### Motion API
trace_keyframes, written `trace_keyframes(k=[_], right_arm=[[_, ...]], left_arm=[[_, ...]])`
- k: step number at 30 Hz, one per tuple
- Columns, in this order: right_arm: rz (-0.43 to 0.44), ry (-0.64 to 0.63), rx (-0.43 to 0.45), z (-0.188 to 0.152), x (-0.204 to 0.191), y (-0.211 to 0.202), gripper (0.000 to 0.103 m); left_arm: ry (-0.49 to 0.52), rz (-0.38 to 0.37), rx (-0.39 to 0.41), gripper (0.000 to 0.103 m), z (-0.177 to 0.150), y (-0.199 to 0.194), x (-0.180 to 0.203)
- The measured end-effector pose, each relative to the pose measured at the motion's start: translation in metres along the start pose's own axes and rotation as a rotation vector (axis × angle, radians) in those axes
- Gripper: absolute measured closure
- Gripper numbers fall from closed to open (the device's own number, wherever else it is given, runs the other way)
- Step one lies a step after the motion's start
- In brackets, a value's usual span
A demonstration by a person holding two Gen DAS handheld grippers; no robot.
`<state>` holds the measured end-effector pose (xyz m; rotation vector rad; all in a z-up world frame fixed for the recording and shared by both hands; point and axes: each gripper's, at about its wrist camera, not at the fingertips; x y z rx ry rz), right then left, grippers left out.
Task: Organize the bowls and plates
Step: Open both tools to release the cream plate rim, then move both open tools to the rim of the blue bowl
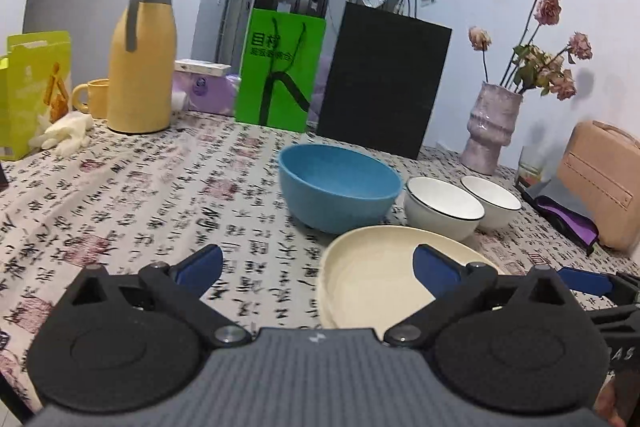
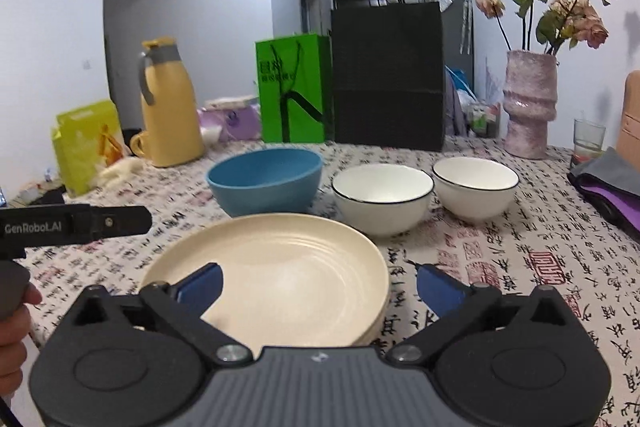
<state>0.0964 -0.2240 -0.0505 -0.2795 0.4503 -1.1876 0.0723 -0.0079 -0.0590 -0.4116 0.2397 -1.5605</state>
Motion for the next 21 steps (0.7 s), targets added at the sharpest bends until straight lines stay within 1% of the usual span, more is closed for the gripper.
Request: trace_keyframes(k=[4, 12, 16, 21], right_arm=[[0.024, 0.033, 0.026, -0.002, 0.002, -0.003, 0.000], [0.033, 0.052, 0.054, -0.002, 0.003, -0.006, 0.000], [0.040, 0.055, 0.049, 0.001, 0.002, -0.004, 0.000], [0.041, 0.059, 0.042, 0.004, -0.002, 0.002, 0.000]], left_arm=[[-0.013, 0.020, 0.019, 0.000, -0.006, -0.008, -0.015], [-0.028, 0.074, 0.051, 0.000, -0.015, -0.026, -0.041], [-0.020, 0.109, 0.076, 0.000, -0.017, -0.038, -0.051], [-0.043, 0.127, 0.082, 0.000, -0.021, -0.045, -0.066]])
Point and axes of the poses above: each gripper's, at about its wrist camera, not at the fingertips, and y roughly the way its jaws point, x to its right, z to its top, and after that the axes turned 5 degrees about y, right-handed
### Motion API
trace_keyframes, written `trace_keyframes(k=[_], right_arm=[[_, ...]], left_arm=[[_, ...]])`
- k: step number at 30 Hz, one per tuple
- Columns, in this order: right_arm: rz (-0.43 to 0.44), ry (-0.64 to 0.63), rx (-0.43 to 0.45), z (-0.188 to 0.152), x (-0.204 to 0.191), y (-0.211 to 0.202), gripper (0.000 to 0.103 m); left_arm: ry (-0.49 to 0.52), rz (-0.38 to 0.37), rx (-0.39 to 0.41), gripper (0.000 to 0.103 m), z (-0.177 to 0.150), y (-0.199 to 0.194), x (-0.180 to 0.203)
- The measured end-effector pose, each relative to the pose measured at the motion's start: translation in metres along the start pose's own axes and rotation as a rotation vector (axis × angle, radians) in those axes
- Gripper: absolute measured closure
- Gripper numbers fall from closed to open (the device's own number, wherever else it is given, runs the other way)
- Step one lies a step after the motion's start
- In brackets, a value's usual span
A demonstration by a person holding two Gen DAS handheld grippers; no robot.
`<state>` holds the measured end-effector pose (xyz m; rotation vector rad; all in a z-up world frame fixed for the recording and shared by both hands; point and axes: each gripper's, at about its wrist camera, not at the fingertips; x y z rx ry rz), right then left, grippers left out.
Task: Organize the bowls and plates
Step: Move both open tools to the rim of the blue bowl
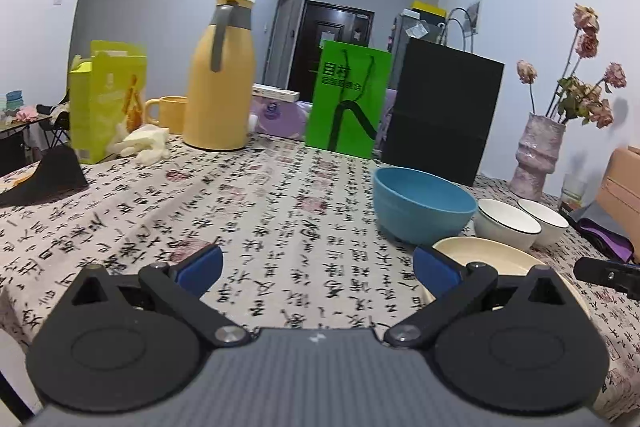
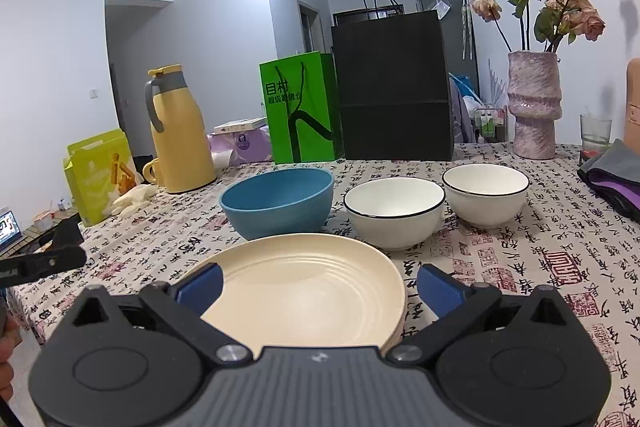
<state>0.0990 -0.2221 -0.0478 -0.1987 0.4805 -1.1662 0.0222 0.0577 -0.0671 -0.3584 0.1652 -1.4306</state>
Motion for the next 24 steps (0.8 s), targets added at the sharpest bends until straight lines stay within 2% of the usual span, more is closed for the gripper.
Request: trace_keyframes(k=[14, 24], right_arm=[[-0.017, -0.012, -0.002, 0.008, -0.023, 0.008, 0.000], [-0.016, -0.009, 0.000, 0.024, -0.033, 0.005, 0.000]], left_arm=[[0.002, -0.032, -0.031, 0.000, -0.003, 0.000, -0.022], [-0.001, -0.003, -0.018, 0.000, 0.013, -0.015, -0.034]])
Point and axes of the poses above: each gripper's, at about its wrist camera, not at the fingertips, and y roughly the way its jaws point, x to its right, z to its top, and after that the axes turned 5 degrees about y, right-handed
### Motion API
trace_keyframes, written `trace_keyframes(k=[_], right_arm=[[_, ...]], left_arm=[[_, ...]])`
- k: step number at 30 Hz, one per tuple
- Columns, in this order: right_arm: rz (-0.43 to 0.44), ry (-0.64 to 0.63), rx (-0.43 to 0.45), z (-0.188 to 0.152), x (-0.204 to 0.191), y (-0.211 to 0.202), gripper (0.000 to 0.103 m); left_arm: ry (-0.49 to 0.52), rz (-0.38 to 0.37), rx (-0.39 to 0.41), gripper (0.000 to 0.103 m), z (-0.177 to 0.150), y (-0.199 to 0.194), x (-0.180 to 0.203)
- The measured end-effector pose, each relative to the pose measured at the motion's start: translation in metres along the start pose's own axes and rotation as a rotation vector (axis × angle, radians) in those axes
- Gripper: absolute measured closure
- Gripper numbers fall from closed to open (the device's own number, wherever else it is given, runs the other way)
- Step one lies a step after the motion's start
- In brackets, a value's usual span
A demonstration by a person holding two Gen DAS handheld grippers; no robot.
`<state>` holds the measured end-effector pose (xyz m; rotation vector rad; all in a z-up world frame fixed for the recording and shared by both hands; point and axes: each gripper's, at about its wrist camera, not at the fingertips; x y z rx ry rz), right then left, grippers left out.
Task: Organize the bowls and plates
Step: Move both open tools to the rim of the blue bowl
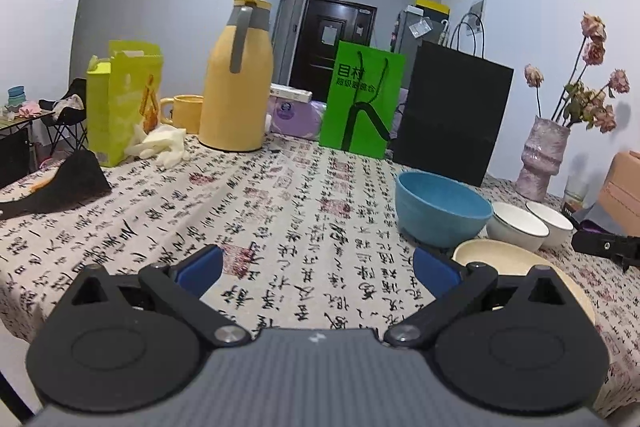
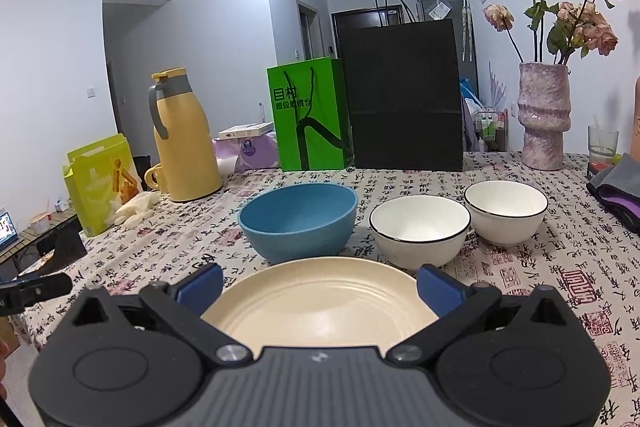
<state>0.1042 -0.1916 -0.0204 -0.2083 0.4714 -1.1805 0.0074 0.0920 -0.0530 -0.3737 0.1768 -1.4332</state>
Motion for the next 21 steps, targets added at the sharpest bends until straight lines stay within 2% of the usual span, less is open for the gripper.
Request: trace_keyframes(k=[5, 10, 17, 21], right_arm=[[0.006, -0.007, 0.017, 0.008, -0.003, -0.009, 0.000], [0.012, -0.026, -0.001, 0.007, -0.004, -0.010, 0.000], [0.002, -0.031, -0.004, 0.016, 0.005, -0.004, 0.000], [0.003, -0.015, -0.032, 0.022, 0.014, 0.010, 0.000]], left_arm=[[-0.003, 0.018, 0.020, 0.000, 0.006, -0.013, -0.003], [-0.011, 0.035, 0.018, 0.000, 0.006, -0.017, -0.003], [-0.001, 0.031, 0.028, 0.000, 0.010, -0.010, 0.005], [0.001, 0.024, -0.005, 0.000, 0.010, 0.007, 0.010]])
Point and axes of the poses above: each gripper's, at about its wrist camera, not at the fingertips, and y roughly the way its jaws point, x to its right, z to its top, and after that the axes turned 5 degrees about y, right-handed
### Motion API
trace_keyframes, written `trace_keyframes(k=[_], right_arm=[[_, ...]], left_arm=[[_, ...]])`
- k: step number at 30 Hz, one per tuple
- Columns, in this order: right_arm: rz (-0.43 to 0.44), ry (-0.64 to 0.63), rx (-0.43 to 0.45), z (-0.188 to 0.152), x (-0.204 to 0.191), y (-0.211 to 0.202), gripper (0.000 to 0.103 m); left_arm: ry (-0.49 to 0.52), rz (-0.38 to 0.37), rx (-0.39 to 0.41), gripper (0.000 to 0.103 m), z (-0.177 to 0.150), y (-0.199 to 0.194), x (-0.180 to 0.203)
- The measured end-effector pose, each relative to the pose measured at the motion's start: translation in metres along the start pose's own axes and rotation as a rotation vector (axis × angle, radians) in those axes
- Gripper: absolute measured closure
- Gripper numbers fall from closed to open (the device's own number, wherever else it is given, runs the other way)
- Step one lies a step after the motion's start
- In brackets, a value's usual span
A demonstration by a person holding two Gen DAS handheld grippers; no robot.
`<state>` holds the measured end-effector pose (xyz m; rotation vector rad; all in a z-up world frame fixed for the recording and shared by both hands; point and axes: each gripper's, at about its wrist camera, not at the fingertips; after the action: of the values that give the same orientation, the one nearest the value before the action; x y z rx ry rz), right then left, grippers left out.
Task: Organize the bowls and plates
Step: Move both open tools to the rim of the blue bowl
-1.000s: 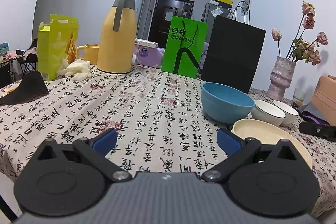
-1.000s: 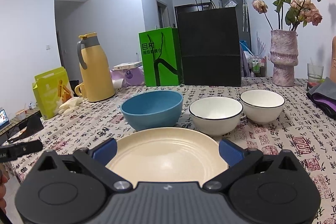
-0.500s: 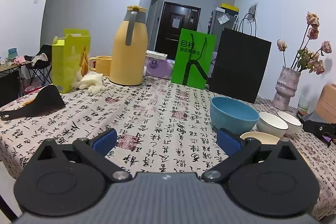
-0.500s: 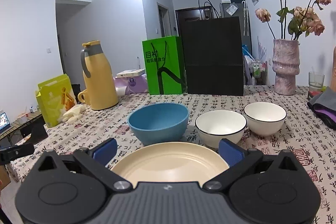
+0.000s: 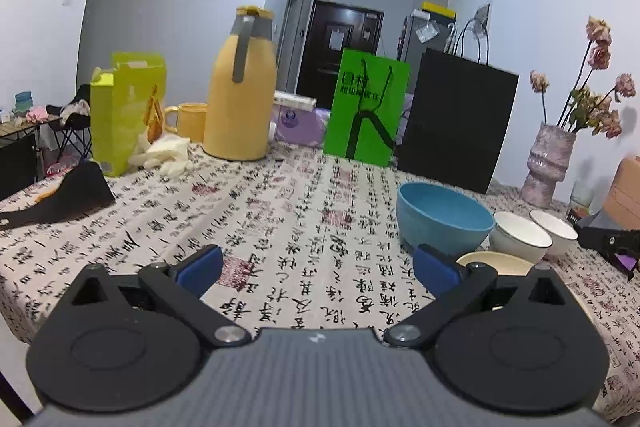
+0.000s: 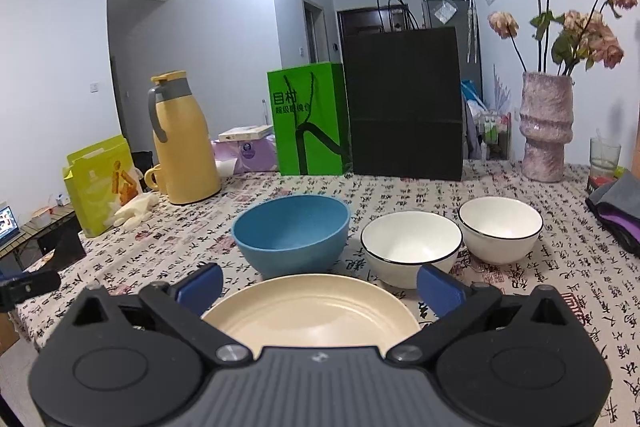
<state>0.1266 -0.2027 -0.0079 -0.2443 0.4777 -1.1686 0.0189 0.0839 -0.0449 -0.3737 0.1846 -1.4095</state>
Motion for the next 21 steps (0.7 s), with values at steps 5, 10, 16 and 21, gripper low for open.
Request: trace_keyframes(k=[5, 10, 16, 21], right_arm=[[-0.015, -0.010, -0.022, 0.013, 0.011, 0.017, 0.000], [-0.009, -0.009, -0.031, 0.028, 0.020, 0.031, 0.000], [0.021, -0.014, -0.049, 0.044, 0.027, 0.047, 0.000], [0.054, -0.018, -0.065, 0.064, 0.029, 0.061, 0.000]], left_arm=[[-0.013, -0.019, -0.022, 0.000, 0.010, 0.022, 0.008], [-0.019, -0.038, -0.028, 0.000, 0.024, 0.043, 0.021], [-0.050, -0.064, -0.077, 0.000, 0.035, 0.069, 0.035], [-0.069, -0.071, -0.077, 0.000, 0.049, 0.081, 0.046]])
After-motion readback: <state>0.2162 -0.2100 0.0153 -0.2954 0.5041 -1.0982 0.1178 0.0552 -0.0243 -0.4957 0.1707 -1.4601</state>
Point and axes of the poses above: each gripper's, at about its wrist camera, not at the fingertips, and y roughly the way its jaws point, x to its right, z to its top, and after that the axes turned 5 degrees about y, right-handed
